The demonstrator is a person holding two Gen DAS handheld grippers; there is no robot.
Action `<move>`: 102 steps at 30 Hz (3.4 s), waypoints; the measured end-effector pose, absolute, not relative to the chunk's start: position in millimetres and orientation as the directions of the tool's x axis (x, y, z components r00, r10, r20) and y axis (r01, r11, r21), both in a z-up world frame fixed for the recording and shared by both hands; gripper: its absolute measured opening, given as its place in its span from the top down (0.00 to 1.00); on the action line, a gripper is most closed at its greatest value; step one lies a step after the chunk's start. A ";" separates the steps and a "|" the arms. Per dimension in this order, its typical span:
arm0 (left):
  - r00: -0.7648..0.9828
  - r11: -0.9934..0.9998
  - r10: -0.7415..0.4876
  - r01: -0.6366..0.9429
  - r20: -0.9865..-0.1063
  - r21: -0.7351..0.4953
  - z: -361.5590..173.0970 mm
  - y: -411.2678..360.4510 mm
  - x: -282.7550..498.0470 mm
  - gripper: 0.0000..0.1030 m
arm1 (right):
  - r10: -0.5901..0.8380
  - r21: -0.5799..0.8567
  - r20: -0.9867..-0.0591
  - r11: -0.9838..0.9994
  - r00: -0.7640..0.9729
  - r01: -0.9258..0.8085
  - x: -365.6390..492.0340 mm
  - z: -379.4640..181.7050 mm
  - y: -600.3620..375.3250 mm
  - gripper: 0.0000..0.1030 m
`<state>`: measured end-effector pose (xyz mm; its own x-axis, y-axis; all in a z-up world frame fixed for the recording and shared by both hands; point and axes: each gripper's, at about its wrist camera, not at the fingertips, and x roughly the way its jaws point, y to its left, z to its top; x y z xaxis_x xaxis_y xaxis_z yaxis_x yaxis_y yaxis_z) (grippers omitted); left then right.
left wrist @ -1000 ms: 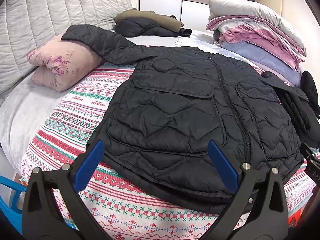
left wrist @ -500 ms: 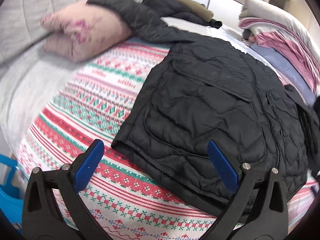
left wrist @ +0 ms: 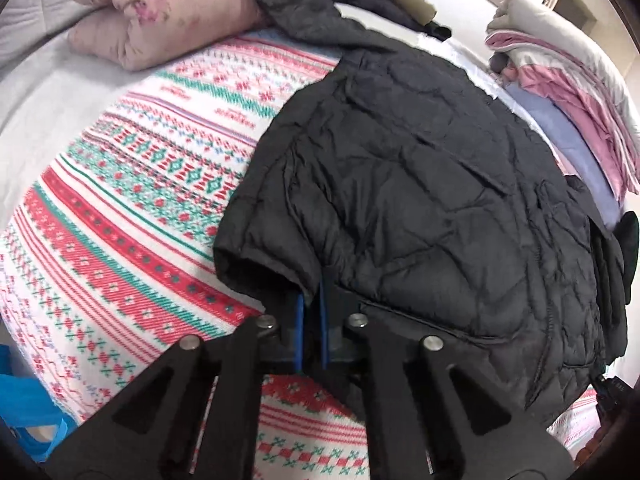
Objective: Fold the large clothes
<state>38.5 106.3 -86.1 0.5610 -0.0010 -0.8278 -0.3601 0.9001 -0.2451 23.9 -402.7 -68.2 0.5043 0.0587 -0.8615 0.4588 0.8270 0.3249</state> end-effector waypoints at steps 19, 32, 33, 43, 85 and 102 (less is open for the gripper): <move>0.677 0.875 0.152 -0.431 -0.720 -0.220 -20.7 110.8 3.0 0.32 | -0.038 0.343 -0.770 0.817 0.637 0.463 -5.9 -22.2 -396.1 0.78; 0.635 0.994 -0.080 -0.008 -0.769 -0.110 15.0 -45.8 86.0 0.20 | 0.097 0.180 -0.735 0.982 0.671 0.054 48.7 -11.9 -267.9 0.21; 0.630 0.995 -0.077 -0.003 -0.773 -0.101 14.8 -52.0 93.2 0.20 | 0.095 0.170 -0.742 0.984 0.663 0.049 52.5 -14.5 -263.4 0.21; 0.644 0.996 -0.005 -0.068 -0.765 -0.063 -35.1 -46.3 136.3 0.20 | -0.107 -0.020 -0.698 0.991 0.708 0.130 70.9 -20.4 -246.8 0.20; 0.565 0.966 -0.014 -0.207 -0.825 -0.158 -63.9 16.7 196.8 0.13 | -0.284 0.360 -0.747 0.588 0.601 0.725 329.7 -45.2 -629.1 0.95; 0.577 0.878 -0.096 -0.334 -0.811 -0.342 -58.7 77.2 193.4 0.13 | 0.179 0.099 -0.535 0.984 0.826 -0.149 398.5 41.7 -206.3 0.95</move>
<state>193.4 77.2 -58.7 0.5773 -0.0964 -0.8108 -0.3341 0.8782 -0.3423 398.5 -206.3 41.7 0.8256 0.1790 -0.5352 -0.1494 0.9838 0.0986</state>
